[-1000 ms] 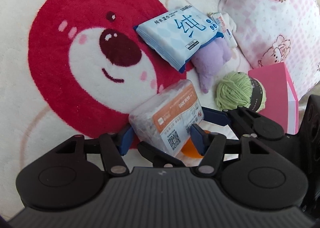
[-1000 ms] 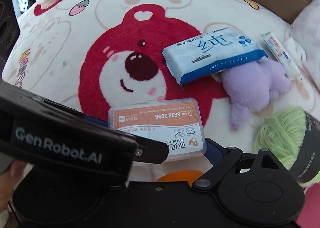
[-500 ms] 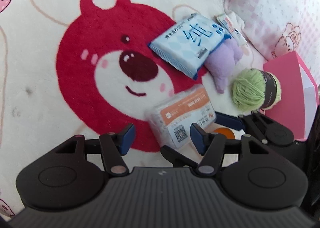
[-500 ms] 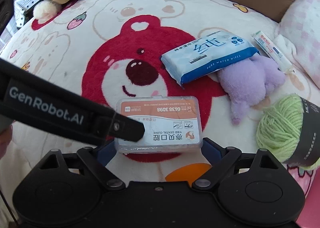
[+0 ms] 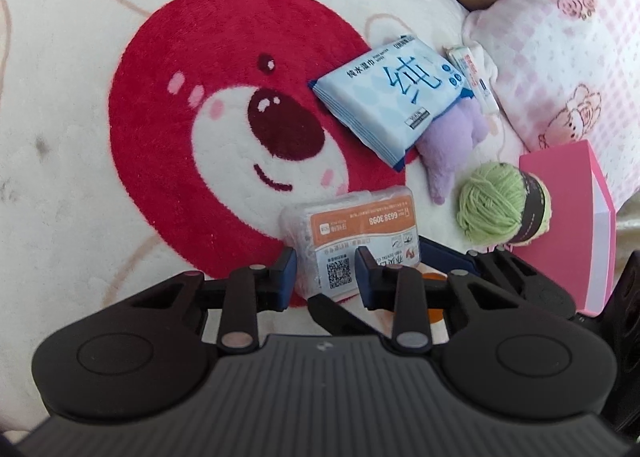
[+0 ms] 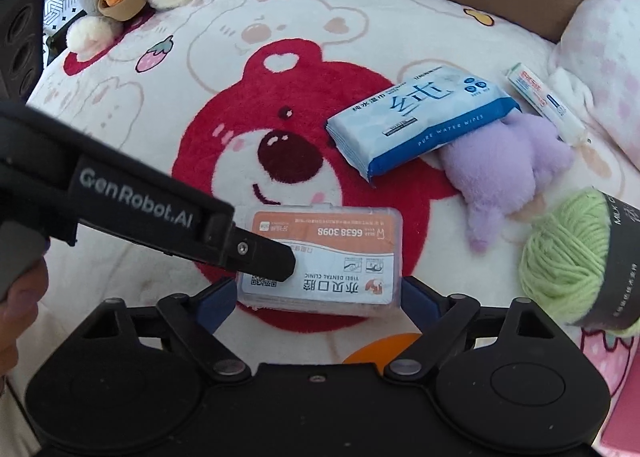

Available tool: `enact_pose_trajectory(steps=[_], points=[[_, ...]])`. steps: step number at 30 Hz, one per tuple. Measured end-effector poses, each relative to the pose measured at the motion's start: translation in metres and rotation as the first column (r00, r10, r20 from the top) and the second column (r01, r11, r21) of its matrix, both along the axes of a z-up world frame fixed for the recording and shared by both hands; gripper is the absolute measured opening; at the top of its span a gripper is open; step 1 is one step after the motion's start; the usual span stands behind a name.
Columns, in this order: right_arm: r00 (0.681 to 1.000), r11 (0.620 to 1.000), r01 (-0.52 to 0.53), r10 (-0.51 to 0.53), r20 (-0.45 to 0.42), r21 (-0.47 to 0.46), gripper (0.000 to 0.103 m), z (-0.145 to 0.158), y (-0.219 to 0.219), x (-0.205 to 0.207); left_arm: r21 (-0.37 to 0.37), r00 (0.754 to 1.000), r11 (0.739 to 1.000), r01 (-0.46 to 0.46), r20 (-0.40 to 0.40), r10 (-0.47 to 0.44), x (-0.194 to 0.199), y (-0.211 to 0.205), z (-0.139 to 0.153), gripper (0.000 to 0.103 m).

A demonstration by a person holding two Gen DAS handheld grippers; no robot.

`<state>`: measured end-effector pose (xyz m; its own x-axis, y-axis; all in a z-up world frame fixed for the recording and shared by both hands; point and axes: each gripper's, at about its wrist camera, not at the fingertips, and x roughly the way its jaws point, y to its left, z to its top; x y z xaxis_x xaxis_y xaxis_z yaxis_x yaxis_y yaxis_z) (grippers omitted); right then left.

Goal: Organize objects
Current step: 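Close the left gripper on the floss box and lift it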

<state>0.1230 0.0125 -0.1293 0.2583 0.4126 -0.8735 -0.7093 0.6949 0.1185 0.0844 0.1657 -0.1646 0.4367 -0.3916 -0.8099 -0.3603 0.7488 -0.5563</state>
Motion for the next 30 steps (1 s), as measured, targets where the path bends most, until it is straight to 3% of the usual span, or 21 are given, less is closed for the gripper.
enact_pose_trajectory(steps=[7,16,22,30], points=[[0.998,0.999,-0.031,0.032,0.052,-0.022,0.095,-0.011,0.004,-0.005,0.000,0.999,1.000,-0.011,0.032,0.011,0.000,-0.001,-0.004,0.036],[0.997,1.000,0.024,-0.024,0.070,0.012,0.094,-0.008,0.004,-0.005,0.045,0.998,0.999,0.006,0.066,-0.009,0.000,-0.006,0.008,0.037],[0.992,1.000,0.013,-0.015,0.123,0.020,0.094,0.016,-0.005,-0.024,0.107,0.992,0.993,0.041,0.112,-0.053,-0.015,-0.024,0.040,0.037],[0.989,0.997,0.054,-0.061,0.138,0.053,0.094,0.071,-0.039,-0.042,0.185,0.973,0.975,0.126,0.169,-0.158,-0.032,-0.060,0.100,0.037]])
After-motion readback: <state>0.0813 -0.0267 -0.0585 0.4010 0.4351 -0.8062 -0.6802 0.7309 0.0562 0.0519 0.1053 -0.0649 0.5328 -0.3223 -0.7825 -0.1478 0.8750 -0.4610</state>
